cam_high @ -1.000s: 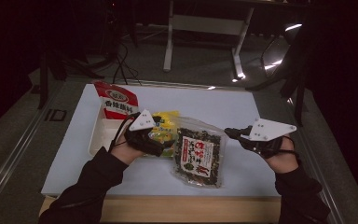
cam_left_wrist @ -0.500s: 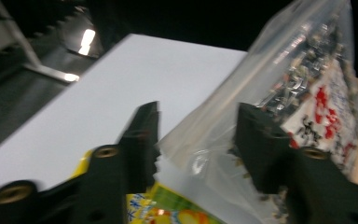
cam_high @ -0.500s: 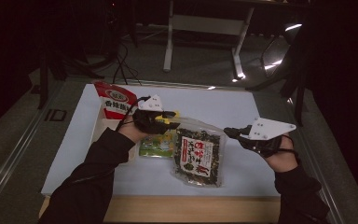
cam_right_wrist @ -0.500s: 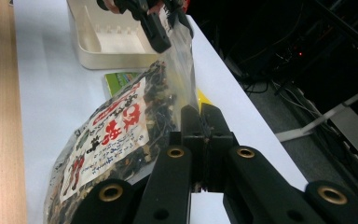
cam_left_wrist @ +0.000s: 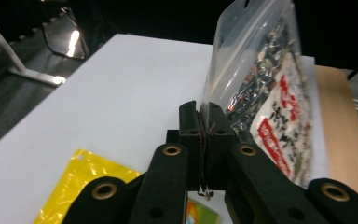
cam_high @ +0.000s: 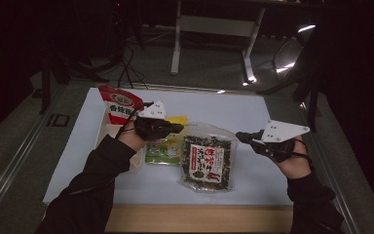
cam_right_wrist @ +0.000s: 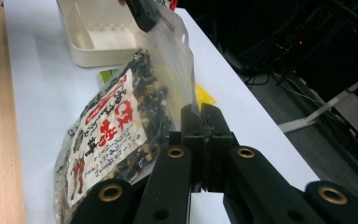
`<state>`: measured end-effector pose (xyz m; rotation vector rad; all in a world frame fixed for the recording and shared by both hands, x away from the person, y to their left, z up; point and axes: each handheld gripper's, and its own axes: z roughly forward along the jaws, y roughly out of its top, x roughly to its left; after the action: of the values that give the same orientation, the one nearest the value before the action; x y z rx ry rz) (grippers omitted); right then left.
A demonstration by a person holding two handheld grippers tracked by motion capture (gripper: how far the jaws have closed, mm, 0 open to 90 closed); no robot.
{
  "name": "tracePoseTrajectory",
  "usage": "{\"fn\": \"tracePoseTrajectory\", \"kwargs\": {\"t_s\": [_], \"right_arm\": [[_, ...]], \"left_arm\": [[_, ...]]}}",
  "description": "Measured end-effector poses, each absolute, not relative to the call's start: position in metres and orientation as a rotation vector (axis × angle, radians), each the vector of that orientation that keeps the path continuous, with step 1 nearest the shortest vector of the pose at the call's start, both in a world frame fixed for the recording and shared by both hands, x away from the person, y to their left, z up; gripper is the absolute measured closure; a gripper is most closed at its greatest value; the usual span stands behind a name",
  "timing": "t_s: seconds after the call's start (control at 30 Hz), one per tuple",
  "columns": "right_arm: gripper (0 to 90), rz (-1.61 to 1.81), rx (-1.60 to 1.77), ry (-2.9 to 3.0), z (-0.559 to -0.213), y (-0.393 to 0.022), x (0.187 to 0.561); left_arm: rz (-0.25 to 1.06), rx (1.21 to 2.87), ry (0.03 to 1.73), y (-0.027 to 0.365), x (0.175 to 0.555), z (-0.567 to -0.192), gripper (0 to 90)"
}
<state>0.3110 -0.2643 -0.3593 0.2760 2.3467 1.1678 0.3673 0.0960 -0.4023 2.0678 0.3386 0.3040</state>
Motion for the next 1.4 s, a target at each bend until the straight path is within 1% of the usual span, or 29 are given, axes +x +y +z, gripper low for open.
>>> {"fn": "tracePoseTrajectory", "kwargs": {"t_s": [0.1,0.2,0.33,0.4,0.43,0.5,0.57,0.63,0.67,0.73,0.77,0.87,1.07,1.17,1.2,1.27,1.4], "right_arm": [[89.7,1.175,0.299,2.354,-0.359,-0.266,0.312],[88.8,1.164,0.32,2.351,-0.359,-0.266,0.314],[89.3,1.196,0.346,2.364,-0.36,-0.27,0.316],[89.6,1.212,0.339,2.368,-0.36,-0.273,0.315],[89.7,1.22,0.327,2.371,-0.36,-0.274,0.315],[89.8,1.233,0.309,2.375,-0.36,-0.275,0.313],[89.8,1.227,0.294,2.378,-0.359,-0.274,0.311],[89.8,1.226,0.291,2.38,-0.359,-0.274,0.311],[89.8,1.224,0.287,2.381,-0.359,-0.274,0.31],[89.8,1.23,0.277,2.378,-0.358,-0.275,0.31],[89.8,1.227,0.272,2.381,-0.358,-0.274,0.309],[89.8,1.215,0.269,2.381,-0.359,-0.273,0.309],[89.8,1.225,0.257,2.378,-0.357,-0.273,0.308],[89.8,1.221,0.253,2.379,-0.356,-0.272,0.307],[89.8,1.219,0.253,2.38,-0.356,-0.272,0.307],[89.8,1.221,0.253,2.38,-0.356,-0.273,0.307],[89.7,1.227,0.272,2.384,-0.357,-0.275,0.309]], "left_arm": [[0.337,2.076,0.319,0.095,0.359,-0.398,90.0],[0.325,2.074,0.314,0.096,0.355,-0.396,90.0],[0.279,2.038,0.312,0.099,0.349,-0.395,89.5],[0.241,2.009,0.321,0.101,0.348,-0.397,87.0],[0.224,1.998,0.322,0.102,0.348,-0.398,84.0],[0.181,1.988,0.327,0.101,0.348,-0.403,73.7],[0.17,1.984,0.328,0.099,0.347,-0.406,65.1],[0.16,1.98,0.327,0.098,0.347,-0.409,63.7],[0.151,1.988,0.335,0.097,0.347,-0.411,58.7],[0.14,2.019,0.345,0.094,0.349,-0.419,57.6],[0.121,2.026,0.365,0.092,0.35,-0.423,52.9],[0.082,1.997,0.399,0.09,0.353,-0.433,47.3],[0.008,2.001,0.435,0.085,0.358,-0.45,46.2],[-0.021,2.019,0.405,0.078,0.355,-0.456,46.2],[-0.024,2.012,0.399,0.078,0.354,-0.457,47.9],[-0.031,1.998,0.388,0.079,0.352,-0.456,56.2],[-0.027,1.992,0.357,0.078,0.347,-0.455,62.6]]}}
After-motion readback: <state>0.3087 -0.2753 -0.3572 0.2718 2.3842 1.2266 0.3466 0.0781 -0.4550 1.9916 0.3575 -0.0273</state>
